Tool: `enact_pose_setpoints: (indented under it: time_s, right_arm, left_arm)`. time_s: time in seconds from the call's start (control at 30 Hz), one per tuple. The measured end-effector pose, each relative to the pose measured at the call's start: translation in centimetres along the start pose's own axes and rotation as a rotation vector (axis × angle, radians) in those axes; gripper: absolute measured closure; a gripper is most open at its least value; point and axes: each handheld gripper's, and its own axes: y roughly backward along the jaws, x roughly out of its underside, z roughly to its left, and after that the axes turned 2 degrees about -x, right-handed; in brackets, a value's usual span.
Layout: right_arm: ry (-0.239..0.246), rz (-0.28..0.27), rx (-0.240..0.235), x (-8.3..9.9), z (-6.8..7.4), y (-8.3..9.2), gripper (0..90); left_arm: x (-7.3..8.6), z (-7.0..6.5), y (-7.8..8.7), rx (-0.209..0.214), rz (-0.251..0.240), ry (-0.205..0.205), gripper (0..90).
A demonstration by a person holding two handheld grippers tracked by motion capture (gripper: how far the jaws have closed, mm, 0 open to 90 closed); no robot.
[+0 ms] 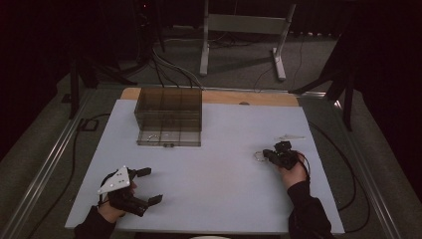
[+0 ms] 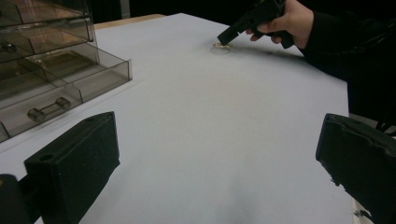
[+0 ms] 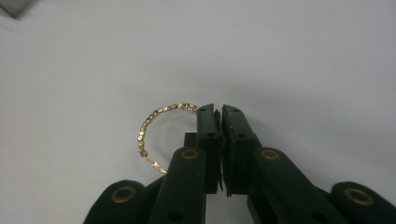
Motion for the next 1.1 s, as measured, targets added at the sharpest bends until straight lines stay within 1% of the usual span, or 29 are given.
enact_pose_setpoints:
  time_s: [0.07,0.13,0.23,0.3,0.4,0.43,0.53,0.63,0.73,0.83,0.93,1.1]
  right_arm:
    - [-0.005,-0.003,-0.026,-0.2,0.4,-0.1,87.4]
    - [0.014,0.000,-0.038,-0.5,1.1,-0.3,87.4]
    - [0.017,-0.002,-0.081,-1.0,2.2,-0.8,87.5]
    - [0.023,0.000,-0.115,-1.4,3.0,-1.3,87.4]
    - [0.043,0.000,-0.145,-2.1,4.5,-2.2,87.4]
    - [0.040,0.000,-0.157,-2.3,4.9,-2.5,87.4]
    - [0.048,0.000,-0.166,-2.9,6.4,-3.5,87.3]
    - [0.077,-0.002,-0.182,-3.7,7.9,-4.3,87.4]
    - [0.098,-0.005,-0.211,-4.6,9.4,-4.9,87.4]
    - [0.111,-0.007,-0.241,-5.5,10.6,-5.3,87.3]
    - [0.137,-0.009,-0.260,-6.5,11.8,-5.6,87.4]
    - [0.164,-0.009,-0.281,-7.9,13.7,-6.4,87.3]
  left_arm:
    - [0.0,0.0,0.0,0.001,0.002,-0.002,0.5]
    - [0.0,-0.1,0.0,0.002,0.002,-0.004,0.5]
    - [0.0,0.0,-0.1,0.001,0.003,-0.003,0.5]
    - [0.0,0.0,-0.1,0.003,0.002,-0.002,0.5]
    - [0.0,0.0,0.0,0.002,0.000,0.001,0.5]
    - [0.0,0.0,0.0,0.001,0.001,-0.001,0.5]
    - [0.0,0.0,0.0,0.004,-0.001,-0.003,0.5]
    - [0.0,0.0,0.0,0.004,0.002,-0.003,0.5]
    - [0.0,0.0,0.0,0.004,0.001,-0.002,0.5]
    - [0.1,0.1,0.0,0.007,0.001,0.001,0.5]
    - [0.1,0.1,0.0,0.007,0.000,0.004,0.5]
    - [0.0,0.1,0.0,0.008,-0.001,0.001,0.5]
